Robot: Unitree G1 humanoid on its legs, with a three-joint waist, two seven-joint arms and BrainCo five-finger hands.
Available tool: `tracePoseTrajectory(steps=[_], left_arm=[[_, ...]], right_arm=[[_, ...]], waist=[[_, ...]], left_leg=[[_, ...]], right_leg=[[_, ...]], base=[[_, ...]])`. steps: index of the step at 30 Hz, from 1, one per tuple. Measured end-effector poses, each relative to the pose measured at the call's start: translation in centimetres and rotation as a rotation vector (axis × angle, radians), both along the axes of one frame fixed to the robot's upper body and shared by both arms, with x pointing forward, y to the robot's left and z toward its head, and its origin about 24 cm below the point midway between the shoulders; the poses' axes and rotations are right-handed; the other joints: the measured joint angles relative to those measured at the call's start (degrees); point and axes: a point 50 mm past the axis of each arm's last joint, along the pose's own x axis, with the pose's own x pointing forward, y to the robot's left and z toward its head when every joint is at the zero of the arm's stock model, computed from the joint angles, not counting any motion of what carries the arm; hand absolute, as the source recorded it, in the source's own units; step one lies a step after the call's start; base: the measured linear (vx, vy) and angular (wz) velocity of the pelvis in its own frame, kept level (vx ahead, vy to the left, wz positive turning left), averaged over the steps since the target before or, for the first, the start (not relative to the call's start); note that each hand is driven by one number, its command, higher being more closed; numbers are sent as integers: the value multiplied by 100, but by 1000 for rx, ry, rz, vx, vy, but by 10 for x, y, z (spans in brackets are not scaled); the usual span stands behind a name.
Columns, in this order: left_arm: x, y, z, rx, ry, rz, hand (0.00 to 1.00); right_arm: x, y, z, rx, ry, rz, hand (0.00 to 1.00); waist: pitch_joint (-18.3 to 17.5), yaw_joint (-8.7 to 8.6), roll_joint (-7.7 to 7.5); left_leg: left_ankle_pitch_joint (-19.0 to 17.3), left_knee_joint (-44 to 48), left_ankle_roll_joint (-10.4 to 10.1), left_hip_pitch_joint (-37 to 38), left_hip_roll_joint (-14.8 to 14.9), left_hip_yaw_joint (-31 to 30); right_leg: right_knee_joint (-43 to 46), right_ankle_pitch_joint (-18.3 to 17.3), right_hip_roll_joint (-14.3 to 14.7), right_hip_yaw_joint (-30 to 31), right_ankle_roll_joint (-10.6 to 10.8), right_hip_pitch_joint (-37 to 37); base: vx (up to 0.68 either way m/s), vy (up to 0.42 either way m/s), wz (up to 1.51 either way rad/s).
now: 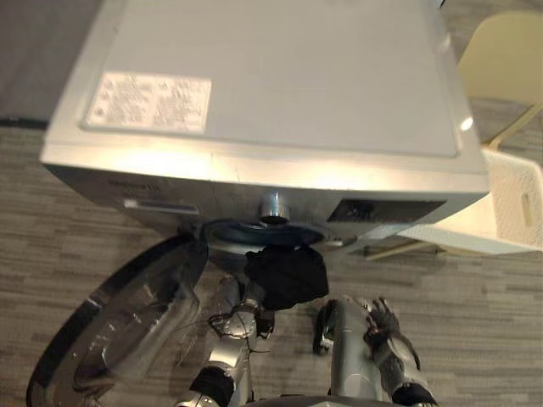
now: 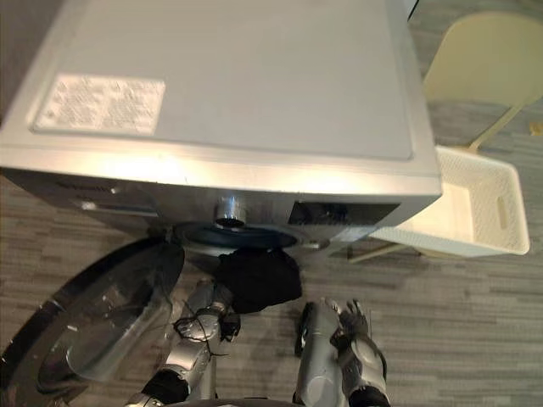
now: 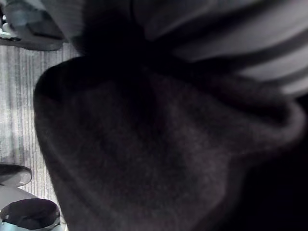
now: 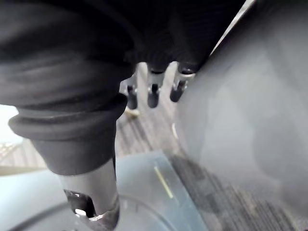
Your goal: Pick up the laundry basket with both hands and put the clothes into the washing machine.
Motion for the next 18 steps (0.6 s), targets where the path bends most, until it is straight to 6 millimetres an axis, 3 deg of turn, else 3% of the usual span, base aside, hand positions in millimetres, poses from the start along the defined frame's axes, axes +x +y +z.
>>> tracePoseTrajectory(steps=[4, 7, 9, 10, 11, 13, 14, 15, 18], left_arm=[[26, 6, 22, -53, -64, 113, 100], [63, 14, 65, -165, -184, 249, 100], [86, 25, 102, -210, -304, 335, 100], [105, 36, 135, -227, -400, 401, 100], [112, 46, 148, -223, -441, 433, 100], [134, 78, 210, -267, -598, 547, 100], [140, 92, 242, -288, -682, 588, 100], [142, 98, 259, -292, -728, 599, 100], [137, 103, 322, -342, -940, 587, 100]], right_arm=[[18, 3, 24, -32, -123, 2, 0], [27, 1, 41, -56, -205, -16, 0], [32, -1, 53, -70, -258, -30, 0], [36, 0, 64, -78, -309, -28, 0], [37, 0, 68, -81, -329, -27, 0], [40, 2, 78, -85, -380, -23, 0], [39, 0, 79, -91, -388, -25, 0], [38, -1, 78, -95, -387, -26, 0], [27, -7, 67, -105, -336, -31, 0]], waist=[[118, 25, -3], [258, 4, -20], [302, -11, -54], [368, -43, -79], [370, -80, -83], [423, -244, -180], [428, -340, -191], [428, -348, -191], [427, -455, -191]], left_leg=[[12, 433, -19, -654, 125, 12], [12, 758, -19, -1193, 203, 47], [11, 964, -18, -1562, 279, 101], [10, 1127, -16, -1794, 370, 165], [10, 1181, -16, -1896, 403, 171], [-5, 1309, 3, -2164, 511, 247], [-12, 1372, 12, -2290, 549, 280], [-24, 1415, 12, -2343, 584, 295], [-124, 1589, 40, -2628, 609, 289]], right_leg=[[518, -20, 80, 195, -33, -779], [885, -22, 144, 387, -36, -1425], [1099, -21, 233, 556, -35, -1898], [1236, -18, 323, 675, -31, -2195], [1271, -18, 365, 705, -31, -2312], [1365, -2, 491, 871, -22, -2666], [1391, 39, 509, 912, -12, -2807], [1404, 55, 534, 935, -9, -2864], [1489, 80, 578, 984, -9, -3141]], base=[[-171, -42, -18], [-131, -28, -19], [-149, -26, -34], [-113, -16, -41], [-123, -10, -40], [-63, -8, -30], [-32, -8, -23], [-17, 2, -18], [5, 13, -10]])
